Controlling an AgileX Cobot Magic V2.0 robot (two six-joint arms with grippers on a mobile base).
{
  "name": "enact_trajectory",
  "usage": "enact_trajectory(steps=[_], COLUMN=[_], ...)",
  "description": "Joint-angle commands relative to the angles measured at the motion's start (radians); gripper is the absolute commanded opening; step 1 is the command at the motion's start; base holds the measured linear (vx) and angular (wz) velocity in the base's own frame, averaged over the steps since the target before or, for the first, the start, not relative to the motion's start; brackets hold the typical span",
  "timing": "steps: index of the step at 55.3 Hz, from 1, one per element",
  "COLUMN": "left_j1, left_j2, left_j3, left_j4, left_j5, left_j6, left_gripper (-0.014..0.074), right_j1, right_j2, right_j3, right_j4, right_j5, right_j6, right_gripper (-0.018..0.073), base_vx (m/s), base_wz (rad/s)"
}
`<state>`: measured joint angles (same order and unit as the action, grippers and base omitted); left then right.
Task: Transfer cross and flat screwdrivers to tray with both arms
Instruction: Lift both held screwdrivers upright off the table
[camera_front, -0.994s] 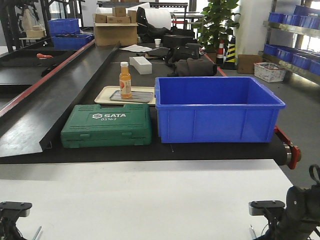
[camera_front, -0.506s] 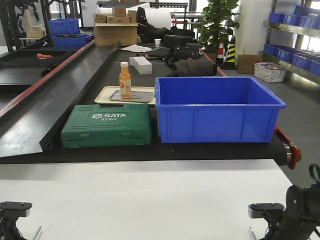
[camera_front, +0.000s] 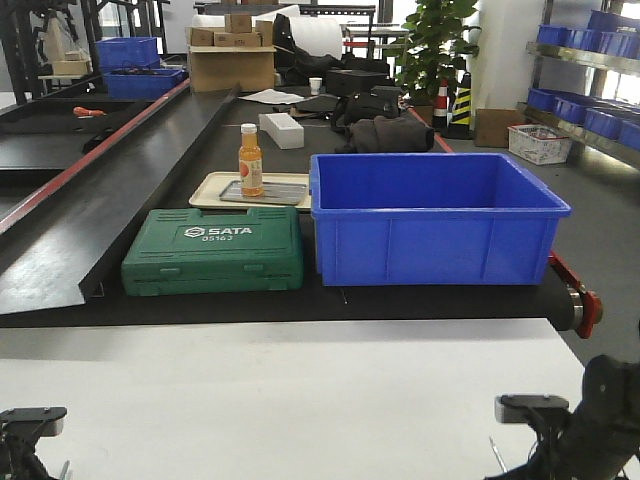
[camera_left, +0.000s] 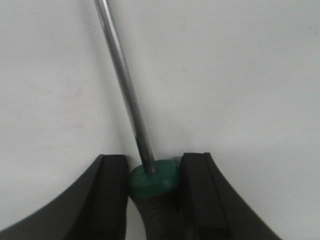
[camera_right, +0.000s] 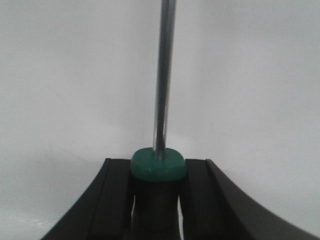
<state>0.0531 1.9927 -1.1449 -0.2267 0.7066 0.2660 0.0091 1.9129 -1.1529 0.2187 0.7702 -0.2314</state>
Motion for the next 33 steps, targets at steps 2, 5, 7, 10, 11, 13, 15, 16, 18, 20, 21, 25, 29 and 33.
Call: enact_trajectory(steps=[2,5,7,10,11,13,15,16,18,20,21,25,29,33], left_j1=[-0.022,-0.032,-0.042,-0.057,-0.064,-0.077,-0.087,-0.092,-0.105,-0.115,-0.123,-0.145,-0.17,-0.189], left_j2=[-0.141,-0.184,-0.222,-0.278,-0.295,-0.337,-0.38,-0.398,-0.441,-0.476,-0.494,-0.571,-0.658,-0.726], left_j3=[-0.018,-0.018,-0.018,-0.018,-0.018,-0.018,-0.018,-0.018,-0.018,-0.018,-0.018,-0.018,-0.018,-0.019], left_j4=[-0.075,-0.101,-0.122,-0.146,-0.152,-0.17,-0.183,-0.188,-0.199,-0.207,-0.209,-0.221,-0.226,-0.224], left_j5=[-0.013,-0.018,-0.022,-0.031,-0.033,-0.041,-0.052,-0.058,-0.076,-0.094,-0.11,-0.161,-0.223,-0.259], left_j6=[0.055,0.07,0.083,0.103,0.107,0.112,0.115,0.115,0.115,0.115,0.115,0.115,0.115,0.115], left_gripper=[-0.0005,-0.0004,-0.0003,-0.0003,-0.0003,-0.0003,-0.0003,-0.0003,-0.0003,-0.0003,-0.0003,-0.0003,-0.0003,-0.0003], right_j1=[0.001,0.001,0.001,0.002,0.001,0.005,0.017,0.022,0.035,0.056,0.066,0.114,0.16,0.195], right_j2=[-0.155,-0.206,-0.245,-0.3,-0.317,-0.358,-0.4,-0.417,-0.448,-0.486,-0.501,-0.566,-0.62,-0.665], right_j3=[-0.025,-0.025,-0.025,-0.025,-0.025,-0.025,-0.025,-0.025,-0.025,-0.025,-0.025,-0.025,-0.025,-0.03], right_j4=[0.037,0.053,0.073,0.113,0.126,0.158,0.173,0.177,0.181,0.184,0.184,0.184,0.184,0.184], right_j5=[-0.03,-0.039,-0.046,-0.051,-0.052,-0.057,-0.072,-0.079,-0.093,-0.116,-0.126,-0.172,-0.234,-0.283], right_j6=[-0.016,-0.019,-0.028,-0.053,-0.061,-0.079,-0.099,-0.106,-0.12,-0.133,-0.139,-0.142,-0.134,-0.122], right_gripper=[-0.0009,-0.0009,-0.0009,-0.0008,-0.0008,-0.0008,-0.0008,-0.0008,-0.0008,-0.0008,-0.0008,-0.0008,-0.0008,-0.0008], base_vx=[0.0,0.0,0.0,0.0,0.0,0.0,0.0,0.0,0.0,0.0,0.0,0.0,0.0,0.0], base_wz=[0.0,0.0,0.0,0.0,0.0,0.0,0.0,0.0,0.0,0.0,0.0,0.0,0.0,0.0])
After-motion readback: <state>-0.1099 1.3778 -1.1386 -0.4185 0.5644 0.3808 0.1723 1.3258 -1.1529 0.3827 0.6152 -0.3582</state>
